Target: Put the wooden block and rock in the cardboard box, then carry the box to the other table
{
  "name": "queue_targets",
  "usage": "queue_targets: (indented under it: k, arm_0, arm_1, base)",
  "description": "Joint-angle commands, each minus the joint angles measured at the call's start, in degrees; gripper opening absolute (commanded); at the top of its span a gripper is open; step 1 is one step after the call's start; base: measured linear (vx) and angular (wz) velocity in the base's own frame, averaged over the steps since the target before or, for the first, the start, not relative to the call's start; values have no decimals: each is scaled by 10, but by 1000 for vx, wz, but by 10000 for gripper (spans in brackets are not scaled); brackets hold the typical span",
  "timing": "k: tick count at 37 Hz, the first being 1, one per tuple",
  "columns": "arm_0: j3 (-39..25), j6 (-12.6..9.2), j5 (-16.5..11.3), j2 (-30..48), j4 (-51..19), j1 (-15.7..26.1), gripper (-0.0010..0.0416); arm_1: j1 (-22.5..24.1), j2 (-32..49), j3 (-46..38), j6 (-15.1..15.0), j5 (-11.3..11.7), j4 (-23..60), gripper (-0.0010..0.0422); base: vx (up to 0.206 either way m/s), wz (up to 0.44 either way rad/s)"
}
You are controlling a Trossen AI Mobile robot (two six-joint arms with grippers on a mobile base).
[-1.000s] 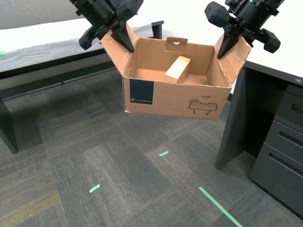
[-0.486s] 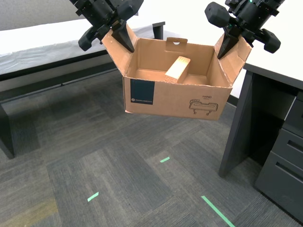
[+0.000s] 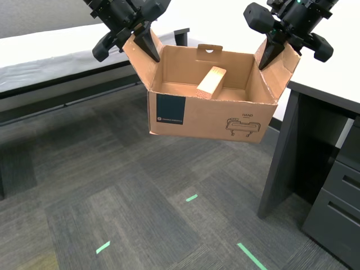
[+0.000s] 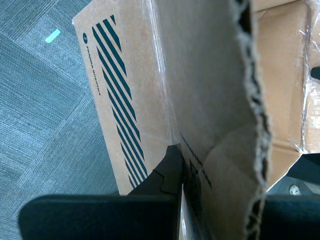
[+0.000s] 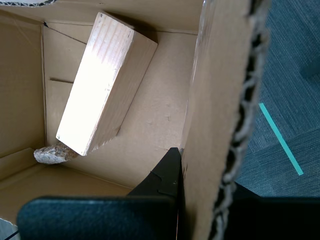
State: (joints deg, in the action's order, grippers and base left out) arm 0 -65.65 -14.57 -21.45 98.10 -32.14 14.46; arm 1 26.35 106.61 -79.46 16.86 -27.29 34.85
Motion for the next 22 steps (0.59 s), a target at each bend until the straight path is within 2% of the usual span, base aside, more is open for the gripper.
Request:
queue_targets:
  k: [1, 19, 22]
  arm_0:
    - [-1, 3, -10, 0, 3, 1, -1]
    - [-1, 3, -10, 0, -1, 2, -1]
    - [-1, 12, -10, 0, -3, 2, -1]
  arm_1:
    - [4, 0, -1, 8, -16, -2, -1]
    - [9, 0, -1, 24, -16, -2, -1]
    - [10, 0, -1, 23, -9, -2, -1]
  base:
    - [133, -53]
    - [150, -37]
    - [160, -30]
